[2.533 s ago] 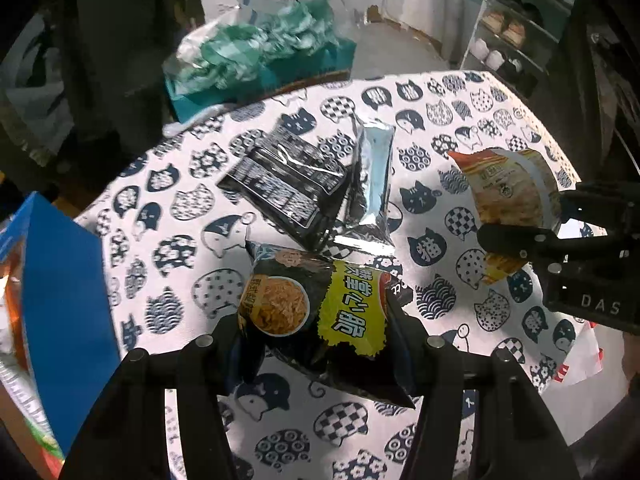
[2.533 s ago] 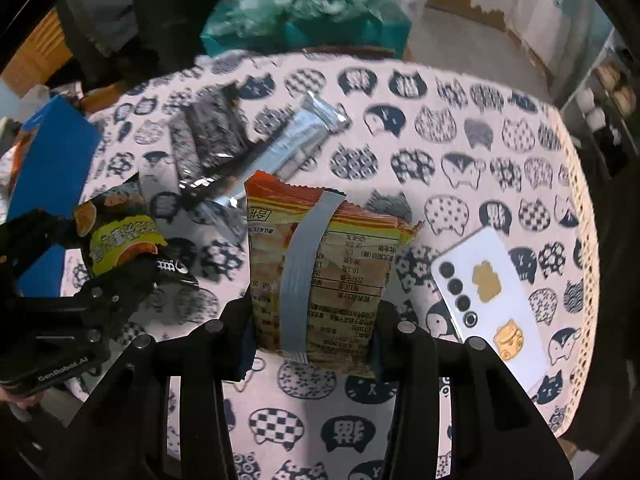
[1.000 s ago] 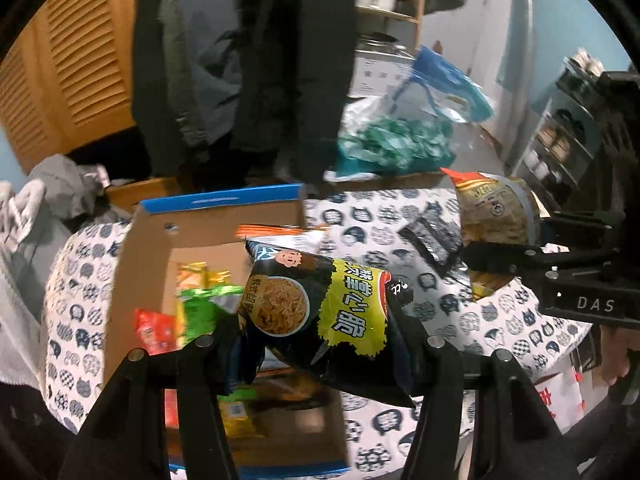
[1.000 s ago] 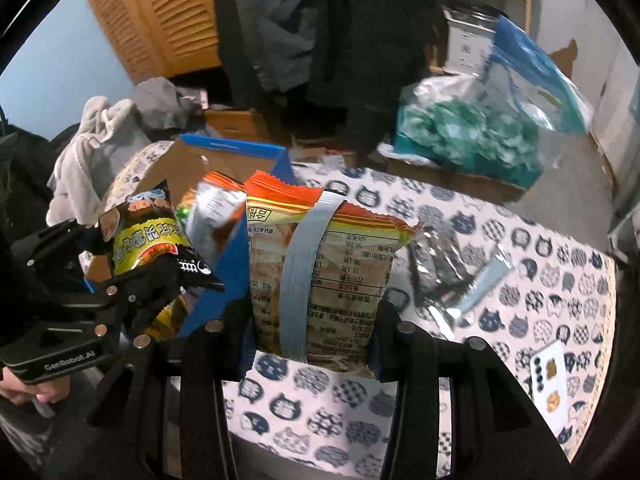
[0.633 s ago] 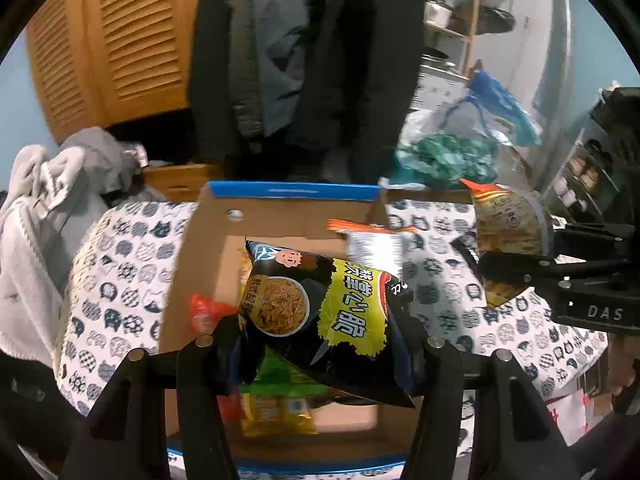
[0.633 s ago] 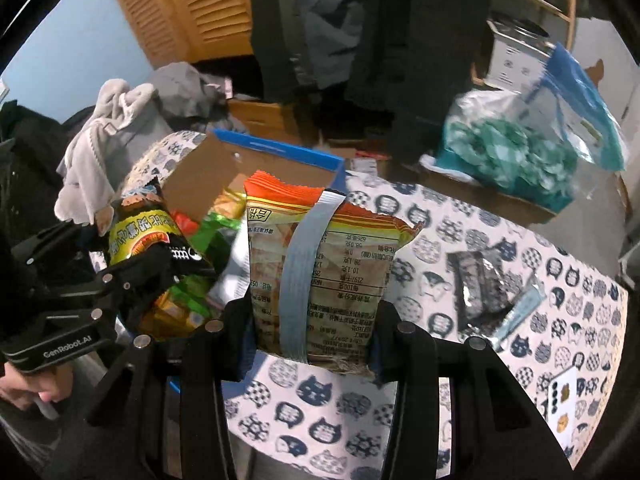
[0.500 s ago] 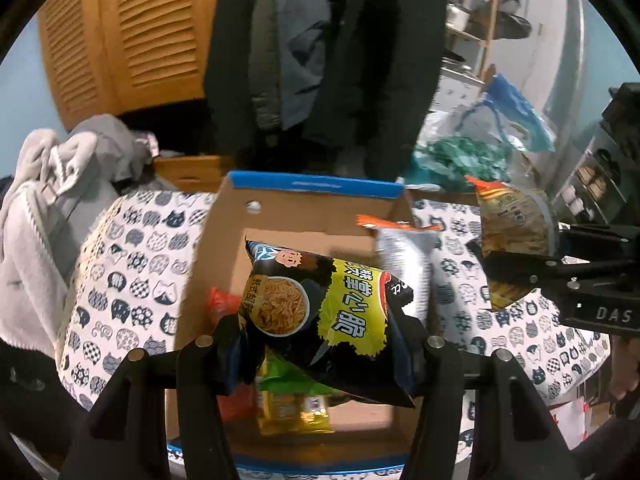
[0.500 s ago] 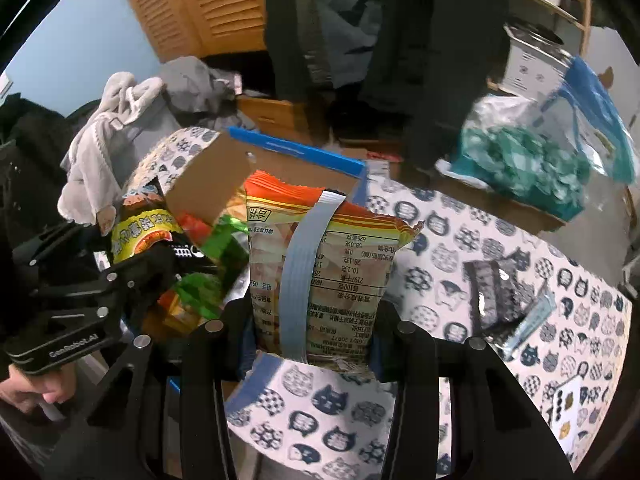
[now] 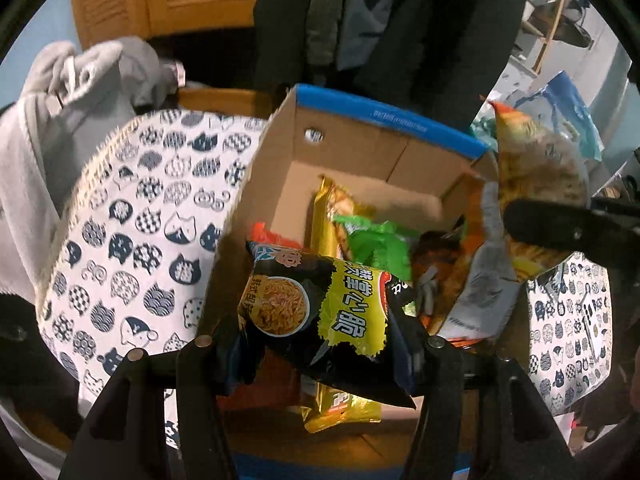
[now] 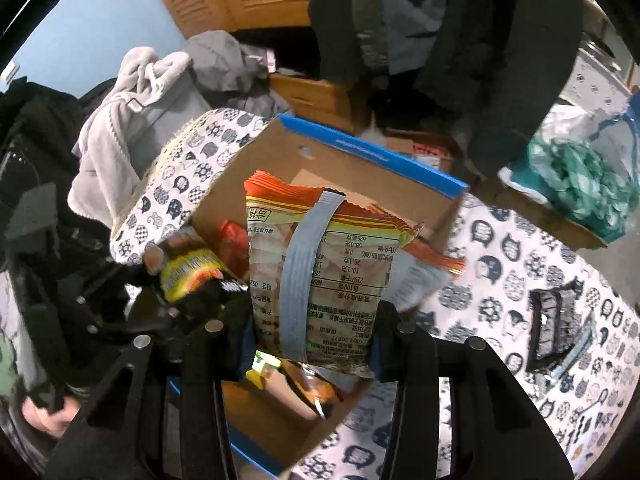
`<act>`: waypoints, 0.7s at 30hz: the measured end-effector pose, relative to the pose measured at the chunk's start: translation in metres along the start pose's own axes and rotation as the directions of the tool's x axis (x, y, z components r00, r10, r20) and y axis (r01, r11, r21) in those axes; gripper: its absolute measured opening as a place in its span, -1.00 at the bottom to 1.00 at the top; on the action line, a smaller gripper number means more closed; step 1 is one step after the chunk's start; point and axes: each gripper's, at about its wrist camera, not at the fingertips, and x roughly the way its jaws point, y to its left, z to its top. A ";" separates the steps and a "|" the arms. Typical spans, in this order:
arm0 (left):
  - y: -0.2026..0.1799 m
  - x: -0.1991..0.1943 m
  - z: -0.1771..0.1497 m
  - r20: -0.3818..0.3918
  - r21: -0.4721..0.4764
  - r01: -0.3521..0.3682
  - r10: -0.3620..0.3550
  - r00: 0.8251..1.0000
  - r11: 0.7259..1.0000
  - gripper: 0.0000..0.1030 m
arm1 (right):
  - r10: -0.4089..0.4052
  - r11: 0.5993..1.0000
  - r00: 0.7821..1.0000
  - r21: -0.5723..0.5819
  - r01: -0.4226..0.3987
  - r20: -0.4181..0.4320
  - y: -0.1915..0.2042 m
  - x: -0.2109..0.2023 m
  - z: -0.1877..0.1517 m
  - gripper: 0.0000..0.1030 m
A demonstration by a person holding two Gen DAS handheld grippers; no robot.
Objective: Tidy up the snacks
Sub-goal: 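Carry the noodle bag and cracker pack into the box and open both tools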
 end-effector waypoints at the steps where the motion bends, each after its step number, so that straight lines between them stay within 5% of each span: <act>1: 0.002 0.002 -0.001 0.000 -0.004 0.001 -0.001 1.000 1.000 0.19 | 0.002 1.000 1.000 0.000 -0.002 -0.008 0.002 0.004 0.002 -0.18; 9: 0.019 0.005 0.002 -0.017 -0.091 0.018 -0.020 1.000 0.996 0.27 | 0.009 1.000 0.998 -0.013 -0.010 -0.061 0.012 0.033 0.005 -0.18; 21: 0.012 -0.016 0.010 0.041 -0.050 -0.027 0.029 0.999 0.998 0.42 | 0.034 0.999 0.991 0.006 -0.033 -0.127 0.010 0.062 0.019 -0.15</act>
